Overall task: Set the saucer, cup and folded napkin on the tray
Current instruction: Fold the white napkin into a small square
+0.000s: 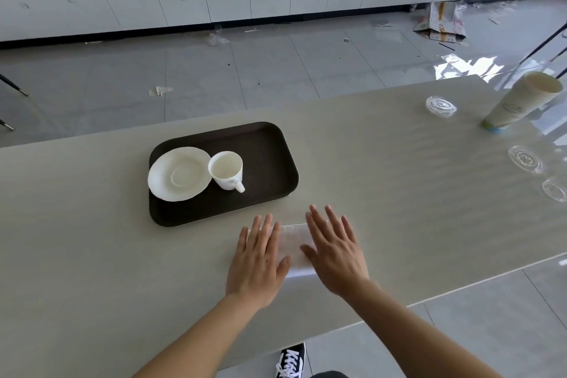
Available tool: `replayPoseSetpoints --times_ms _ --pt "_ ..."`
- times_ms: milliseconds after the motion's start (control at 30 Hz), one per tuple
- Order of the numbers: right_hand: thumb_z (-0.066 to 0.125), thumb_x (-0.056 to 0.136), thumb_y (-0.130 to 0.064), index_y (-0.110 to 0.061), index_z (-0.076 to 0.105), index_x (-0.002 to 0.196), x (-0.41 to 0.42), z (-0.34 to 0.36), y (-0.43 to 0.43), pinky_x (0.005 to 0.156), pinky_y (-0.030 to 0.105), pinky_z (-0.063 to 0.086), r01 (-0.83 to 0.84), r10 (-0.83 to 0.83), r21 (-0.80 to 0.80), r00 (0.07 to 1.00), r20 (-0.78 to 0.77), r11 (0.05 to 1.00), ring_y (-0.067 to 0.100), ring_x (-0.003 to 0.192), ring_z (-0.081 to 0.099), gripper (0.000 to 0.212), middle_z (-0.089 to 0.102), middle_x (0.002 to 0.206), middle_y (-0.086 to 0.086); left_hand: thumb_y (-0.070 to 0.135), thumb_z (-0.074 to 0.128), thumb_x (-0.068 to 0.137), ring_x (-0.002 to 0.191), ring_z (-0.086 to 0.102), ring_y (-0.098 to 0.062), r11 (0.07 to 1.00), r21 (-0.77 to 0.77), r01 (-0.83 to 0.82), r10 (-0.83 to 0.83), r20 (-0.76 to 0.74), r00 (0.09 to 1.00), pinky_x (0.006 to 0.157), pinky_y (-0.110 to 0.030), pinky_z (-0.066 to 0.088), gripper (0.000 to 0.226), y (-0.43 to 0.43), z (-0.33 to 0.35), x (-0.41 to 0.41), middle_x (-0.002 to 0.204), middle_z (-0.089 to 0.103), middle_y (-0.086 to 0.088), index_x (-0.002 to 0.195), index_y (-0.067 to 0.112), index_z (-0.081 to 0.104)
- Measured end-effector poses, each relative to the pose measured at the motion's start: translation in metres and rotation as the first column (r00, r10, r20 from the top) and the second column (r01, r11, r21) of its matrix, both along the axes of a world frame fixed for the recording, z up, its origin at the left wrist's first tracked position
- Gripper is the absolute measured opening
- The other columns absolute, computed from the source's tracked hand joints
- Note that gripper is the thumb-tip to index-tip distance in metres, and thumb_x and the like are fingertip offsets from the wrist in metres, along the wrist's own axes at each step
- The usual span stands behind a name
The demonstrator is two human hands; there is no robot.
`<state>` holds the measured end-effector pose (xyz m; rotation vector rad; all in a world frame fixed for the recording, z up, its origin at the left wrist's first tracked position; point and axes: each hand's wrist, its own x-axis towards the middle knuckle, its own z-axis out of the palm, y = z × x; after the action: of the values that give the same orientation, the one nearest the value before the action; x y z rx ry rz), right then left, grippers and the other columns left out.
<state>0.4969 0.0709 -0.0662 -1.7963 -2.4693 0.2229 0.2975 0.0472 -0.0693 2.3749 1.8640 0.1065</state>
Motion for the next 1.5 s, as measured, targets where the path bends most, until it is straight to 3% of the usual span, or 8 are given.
replayPoseSetpoints --times_ms 633,767,833,900,967,1033,1267,1500 --pt "0.004 0.094 -0.075 -0.024 -0.016 0.154 0.011 -0.024 -0.001 0.120 0.042 -0.017 0.031 -0.023 -0.126 0.998 0.062 0.992 0.011 0.147 -0.031 0.082 -0.017 0.165 -0.005 0.061 0.011 0.092 0.145 -0.026 -0.024 0.982 -0.190 -0.016 -0.001 -0.086 0.996 0.117 -0.053 -0.011 0.077 0.004 -0.013 0.000 0.162 -0.015 -0.004 0.152 0.019 -0.011" --pt "0.018 0.102 -0.061 -0.023 0.005 0.158 0.005 -0.006 -0.007 0.124 0.042 -0.006 0.034 -0.034 0.003 0.991 -0.128 0.999 0.013 0.153 -0.013 0.069 -0.002 0.166 -0.007 0.047 0.043 0.094 0.150 0.001 -0.029 0.988 -0.103 -0.111 0.130 0.193 0.973 0.118 -0.048 0.018 0.071 -0.001 0.004 -0.011 0.162 0.013 -0.009 0.153 0.017 0.015" --pt "0.033 0.103 -0.049 -0.022 0.027 0.156 -0.009 0.005 -0.014 0.125 0.036 0.014 0.089 -0.084 -0.005 0.907 -0.412 0.996 0.009 0.153 0.011 0.059 0.021 0.164 -0.007 0.038 0.055 0.092 0.141 0.028 -0.033 0.959 -0.088 -0.269 0.283 0.326 0.902 0.109 -0.044 0.033 0.066 -0.006 0.012 -0.014 0.151 0.034 -0.015 0.147 0.011 0.031" --pt "0.047 0.102 -0.039 -0.030 0.041 0.148 -0.031 0.018 -0.022 0.117 0.027 0.029 0.137 -0.236 -0.197 0.688 -0.686 0.971 -0.003 0.143 0.030 0.048 0.037 0.156 -0.016 0.035 0.058 0.091 0.125 0.042 -0.029 0.894 -0.174 -0.413 0.447 0.422 0.789 0.100 -0.036 0.039 0.061 -0.009 0.018 -0.014 0.137 0.046 -0.014 0.142 0.010 0.038" --pt "0.053 0.098 -0.036 -0.040 0.044 0.144 -0.052 0.027 -0.025 0.111 0.022 0.032 0.069 -0.421 -0.434 0.421 -0.803 0.898 -0.012 0.134 0.037 0.048 0.043 0.150 -0.024 0.038 0.060 0.090 0.114 0.051 -0.027 0.810 -0.290 -0.510 0.585 0.454 0.672 0.094 -0.033 0.043 0.058 -0.007 0.023 -0.011 0.129 0.051 -0.012 0.138 0.011 0.041" --pt "0.052 0.090 -0.035 -0.041 0.044 0.144 -0.066 0.028 -0.027 0.106 0.021 0.032 0.027 -0.526 -0.542 0.290 -0.800 0.840 -0.007 0.130 0.041 0.055 0.046 0.146 -0.024 0.040 0.064 0.087 0.109 0.057 -0.028 0.728 -0.377 -0.573 0.686 0.404 0.605 0.090 -0.035 0.048 0.056 -0.003 0.027 -0.011 0.124 0.057 -0.011 0.132 0.010 0.047" --pt "0.052 0.092 -0.016 -0.037 0.045 0.146 -0.071 0.022 -0.023 0.087 0.014 0.040 0.002 -0.669 -0.677 0.158 -0.726 0.736 -0.006 0.121 0.047 0.058 0.050 0.139 -0.019 0.045 0.070 0.080 0.098 0.064 -0.028 0.653 -0.470 -0.594 0.753 0.319 0.575 0.077 -0.032 0.048 0.045 0.001 0.027 -0.010 0.108 0.069 -0.005 0.109 0.012 0.060" --pt "0.052 0.081 -0.023 -0.037 0.044 0.146 -0.064 0.029 -0.055 0.108 0.020 0.031 0.001 -0.642 -0.650 0.159 -0.750 0.760 -0.007 0.136 0.038 0.067 0.044 0.145 -0.029 0.036 0.064 0.081 0.088 0.064 -0.031 0.669 -0.434 -0.604 0.737 0.283 0.613 0.076 -0.038 0.053 0.034 0.003 0.030 -0.008 0.098 0.067 -0.010 0.099 0.009 0.054"
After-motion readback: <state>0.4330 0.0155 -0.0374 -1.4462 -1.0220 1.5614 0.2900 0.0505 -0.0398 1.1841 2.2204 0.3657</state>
